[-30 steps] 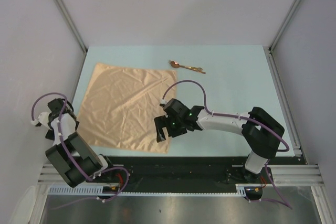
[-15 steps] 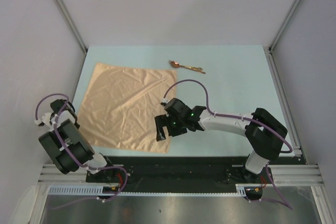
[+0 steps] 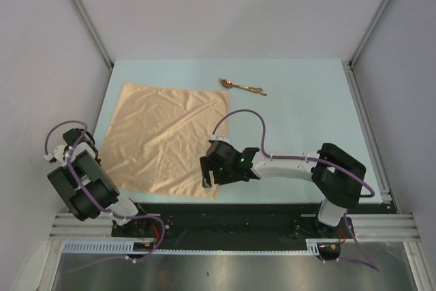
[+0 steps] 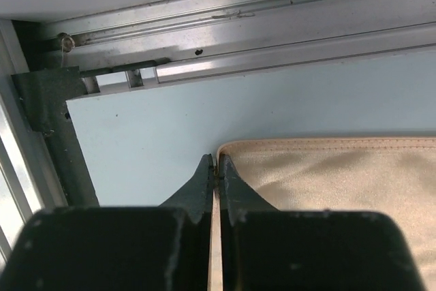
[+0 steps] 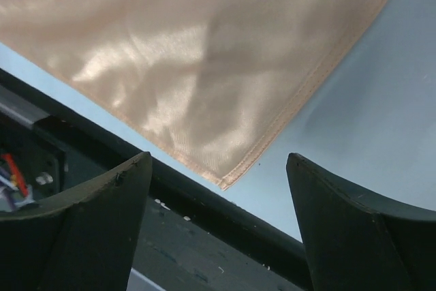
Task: Fold the napkin into a case and place the utensils inside
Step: Pick up the flattened napkin from the corner of the board.
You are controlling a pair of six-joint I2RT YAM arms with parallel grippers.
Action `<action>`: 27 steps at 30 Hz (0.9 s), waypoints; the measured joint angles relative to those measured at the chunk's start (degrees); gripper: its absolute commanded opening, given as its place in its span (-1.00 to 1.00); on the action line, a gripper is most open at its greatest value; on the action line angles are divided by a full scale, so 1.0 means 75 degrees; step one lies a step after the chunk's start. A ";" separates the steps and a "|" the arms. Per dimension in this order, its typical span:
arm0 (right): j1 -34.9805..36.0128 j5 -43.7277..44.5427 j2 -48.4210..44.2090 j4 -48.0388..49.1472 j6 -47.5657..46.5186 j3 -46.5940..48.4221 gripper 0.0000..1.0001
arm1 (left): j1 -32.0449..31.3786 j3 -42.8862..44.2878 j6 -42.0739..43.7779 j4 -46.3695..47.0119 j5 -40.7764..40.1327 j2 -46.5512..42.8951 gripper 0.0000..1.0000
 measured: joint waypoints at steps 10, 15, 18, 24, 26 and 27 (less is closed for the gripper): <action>0.1005 0.1250 0.0606 -0.0452 0.0833 0.0198 0.31 | 0.0017 -0.0102 -0.0268 -0.0224 0.0388 -0.0227 -1.00; 0.1189 0.1810 0.0813 -0.0970 0.1244 0.0533 0.19 | 0.0017 -0.0108 -0.0452 -0.0309 0.0370 -0.0245 -1.00; 0.1311 0.2177 0.1017 -0.1411 0.1524 0.0813 0.10 | 0.0017 -0.0108 -0.0527 -0.0347 0.0332 -0.0248 -1.00; 0.1489 0.2687 0.1495 -0.2285 0.2014 0.1475 0.02 | 0.0017 -0.0111 -0.0635 -0.0504 0.0300 -0.0294 -1.00; 0.1539 0.2824 0.1696 -0.2614 0.2133 0.1754 0.00 | 0.0017 -0.0111 -0.0670 -0.0545 0.0297 -0.0297 -1.00; 0.1565 0.2891 0.1786 -0.2763 0.2192 0.1880 0.00 | 0.0017 -0.0111 -0.0679 -0.0565 0.0291 -0.0303 -1.00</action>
